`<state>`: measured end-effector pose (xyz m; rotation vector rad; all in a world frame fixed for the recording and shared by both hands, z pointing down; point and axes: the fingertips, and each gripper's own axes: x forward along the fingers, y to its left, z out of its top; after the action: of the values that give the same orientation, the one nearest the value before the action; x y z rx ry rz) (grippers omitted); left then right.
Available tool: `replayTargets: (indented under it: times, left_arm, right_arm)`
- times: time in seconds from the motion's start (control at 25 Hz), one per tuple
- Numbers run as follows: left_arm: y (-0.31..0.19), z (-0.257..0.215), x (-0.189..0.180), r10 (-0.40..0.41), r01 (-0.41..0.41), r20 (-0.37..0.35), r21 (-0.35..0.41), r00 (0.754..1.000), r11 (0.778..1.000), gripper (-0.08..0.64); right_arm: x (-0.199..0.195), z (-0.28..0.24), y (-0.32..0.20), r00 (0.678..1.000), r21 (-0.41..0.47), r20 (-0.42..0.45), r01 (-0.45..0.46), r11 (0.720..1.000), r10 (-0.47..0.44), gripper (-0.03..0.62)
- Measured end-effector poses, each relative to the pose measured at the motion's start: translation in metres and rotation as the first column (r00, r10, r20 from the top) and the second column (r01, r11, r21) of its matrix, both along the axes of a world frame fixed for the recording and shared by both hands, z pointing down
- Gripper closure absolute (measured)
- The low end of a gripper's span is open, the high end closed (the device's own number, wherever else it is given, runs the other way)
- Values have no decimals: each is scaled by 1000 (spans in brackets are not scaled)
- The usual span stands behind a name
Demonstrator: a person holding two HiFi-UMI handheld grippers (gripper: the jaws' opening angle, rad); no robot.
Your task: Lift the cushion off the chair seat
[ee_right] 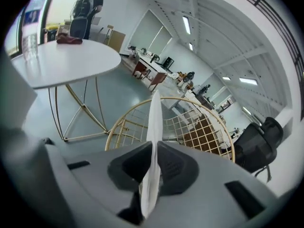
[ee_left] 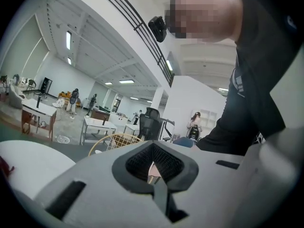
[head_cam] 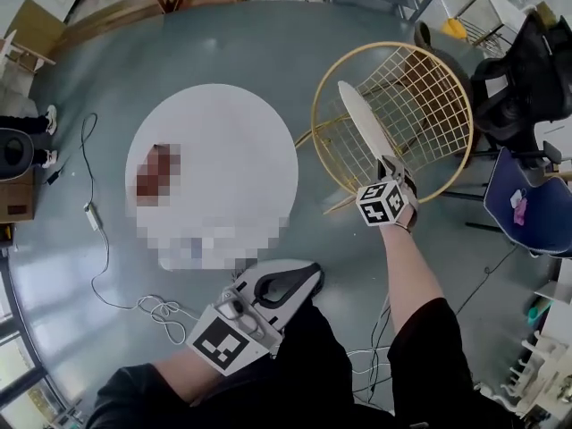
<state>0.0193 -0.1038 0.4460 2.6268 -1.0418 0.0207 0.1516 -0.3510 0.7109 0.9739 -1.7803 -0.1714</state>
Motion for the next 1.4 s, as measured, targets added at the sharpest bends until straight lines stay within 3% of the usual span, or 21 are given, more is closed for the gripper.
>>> replayTargets:
  times: [0.32, 0.56, 0.92, 1.16, 1.4]
  left_arm:
    - [8, -70, -9, -19, 19, -50, -13, 999, 1000, 560]
    - [18, -103, -2, 22, -20, -83, 15, 996, 1000, 560]
    - [33, -155, 10, 86, -78, -90, 96, 992, 992, 560]
    - [41, -170, 8, 115, -104, -72, 142, 991, 984, 559]
    - [45, -183, 11, 160, -149, -53, 176, 986, 973, 558]
  right_arm:
    - [-9, -105, 37, 985, -34, 162, -59, 998, 64, 549]
    - [-18, -192, 95, 943, -18, 317, -97, 995, 98, 550]
    - [-24, -318, 172, 817, -9, 566, -130, 992, 112, 549]
    - [-39, -384, 218, 737, 8, 673, -89, 996, 61, 549]
    - [-62, -413, 255, 660, -12, 750, -46, 999, 39, 549]
